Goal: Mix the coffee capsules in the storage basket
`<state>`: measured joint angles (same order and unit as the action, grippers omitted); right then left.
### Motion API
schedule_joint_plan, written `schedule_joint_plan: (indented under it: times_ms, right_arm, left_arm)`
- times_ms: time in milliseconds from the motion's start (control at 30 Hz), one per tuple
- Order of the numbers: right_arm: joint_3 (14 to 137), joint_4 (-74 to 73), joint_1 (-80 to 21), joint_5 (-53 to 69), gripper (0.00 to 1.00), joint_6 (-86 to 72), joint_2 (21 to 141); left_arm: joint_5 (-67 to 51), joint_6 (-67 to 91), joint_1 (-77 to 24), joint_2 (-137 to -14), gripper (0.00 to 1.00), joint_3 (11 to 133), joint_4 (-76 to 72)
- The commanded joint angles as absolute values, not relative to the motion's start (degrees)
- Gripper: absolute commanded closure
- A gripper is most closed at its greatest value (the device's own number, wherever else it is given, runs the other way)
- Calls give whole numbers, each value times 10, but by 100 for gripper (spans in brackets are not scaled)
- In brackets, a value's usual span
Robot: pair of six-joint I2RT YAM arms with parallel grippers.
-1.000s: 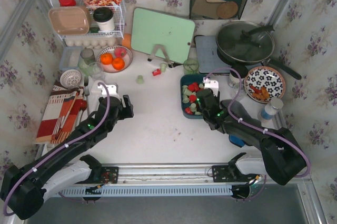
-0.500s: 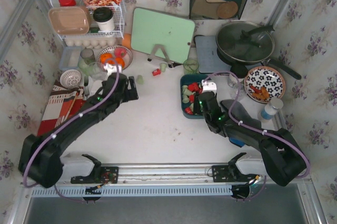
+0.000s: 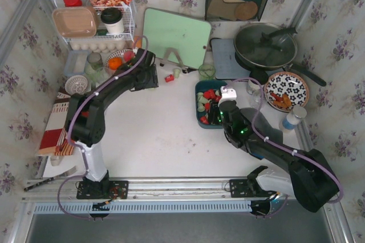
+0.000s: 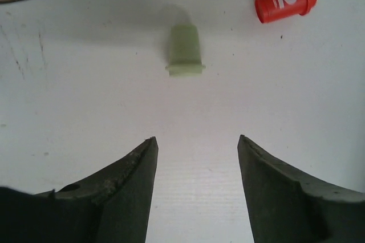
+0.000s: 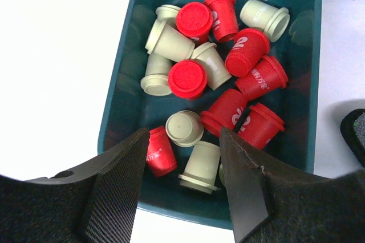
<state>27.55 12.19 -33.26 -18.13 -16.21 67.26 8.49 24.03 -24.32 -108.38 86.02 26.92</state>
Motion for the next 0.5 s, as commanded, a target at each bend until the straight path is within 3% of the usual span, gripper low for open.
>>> schedule_joint_plan:
  times_ms: [0,467]
  right_arm:
    - [270,146,-332,-160,40,-174,651]
    - [258,148,-332,-138,40,-183,610]
  left_arm:
    - [86,221,-236,-1145,41,948,372]
    - [106,216,-224,-1284,44,1137,470]
